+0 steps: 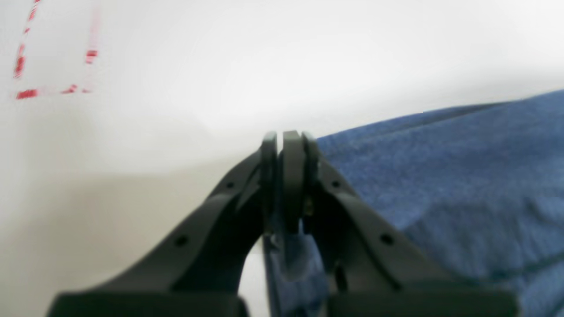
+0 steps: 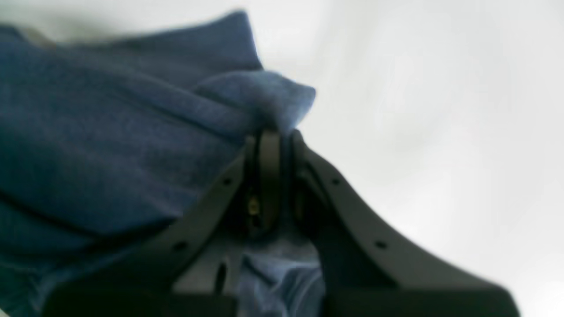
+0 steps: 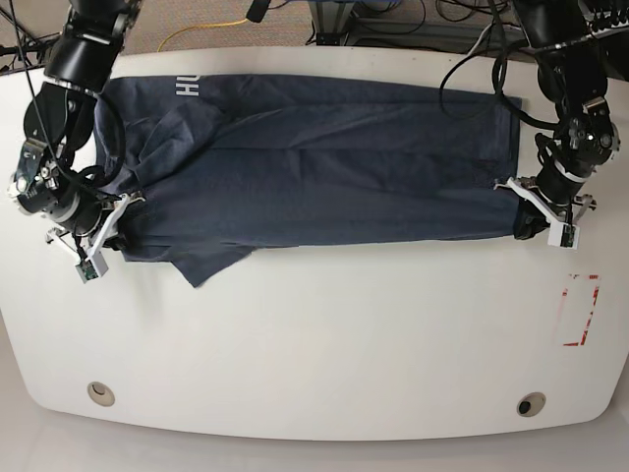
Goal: Fold the T-shirt properly
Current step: 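Fold the hem over the shirt body with both grippers toward the collar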
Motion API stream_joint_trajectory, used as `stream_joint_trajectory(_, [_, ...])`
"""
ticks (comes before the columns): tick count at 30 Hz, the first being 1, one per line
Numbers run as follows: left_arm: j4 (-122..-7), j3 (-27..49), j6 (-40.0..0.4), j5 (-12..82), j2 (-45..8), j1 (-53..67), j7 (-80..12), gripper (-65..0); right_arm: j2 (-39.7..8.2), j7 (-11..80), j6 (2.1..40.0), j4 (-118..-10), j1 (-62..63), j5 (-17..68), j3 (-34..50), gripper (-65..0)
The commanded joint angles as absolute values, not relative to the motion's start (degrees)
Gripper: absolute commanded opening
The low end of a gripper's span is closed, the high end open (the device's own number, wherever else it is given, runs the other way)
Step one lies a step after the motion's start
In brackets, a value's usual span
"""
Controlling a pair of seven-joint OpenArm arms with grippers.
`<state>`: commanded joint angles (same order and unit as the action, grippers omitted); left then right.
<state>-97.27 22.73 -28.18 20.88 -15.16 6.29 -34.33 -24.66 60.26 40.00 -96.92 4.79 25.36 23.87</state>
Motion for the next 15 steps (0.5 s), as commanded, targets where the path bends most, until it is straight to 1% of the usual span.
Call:
stream_joint_trajectory(4, [-100.7,22.81,-28.53,20.88,-15.25,8.92,-34.33,-65.0,-23.69,60.35,40.0,-101.49,0.4,25.45,23.96,-65.0])
stream_joint_trajectory(9, [-104.13,24.48,-31.69,20.88,-15.25,12.79,-34.33,-65.0,-21.23,60.44,40.0,-105.98,-4.7,25.36,28.35,-65.0])
stream_joint_trajectory(15, [-104.84,24.92,-32.13,20.88,-15.16,17.27,-34.33,-65.0,-19.56,60.44,40.0,-108.35,-9.27,25.36,30.55,-65.0])
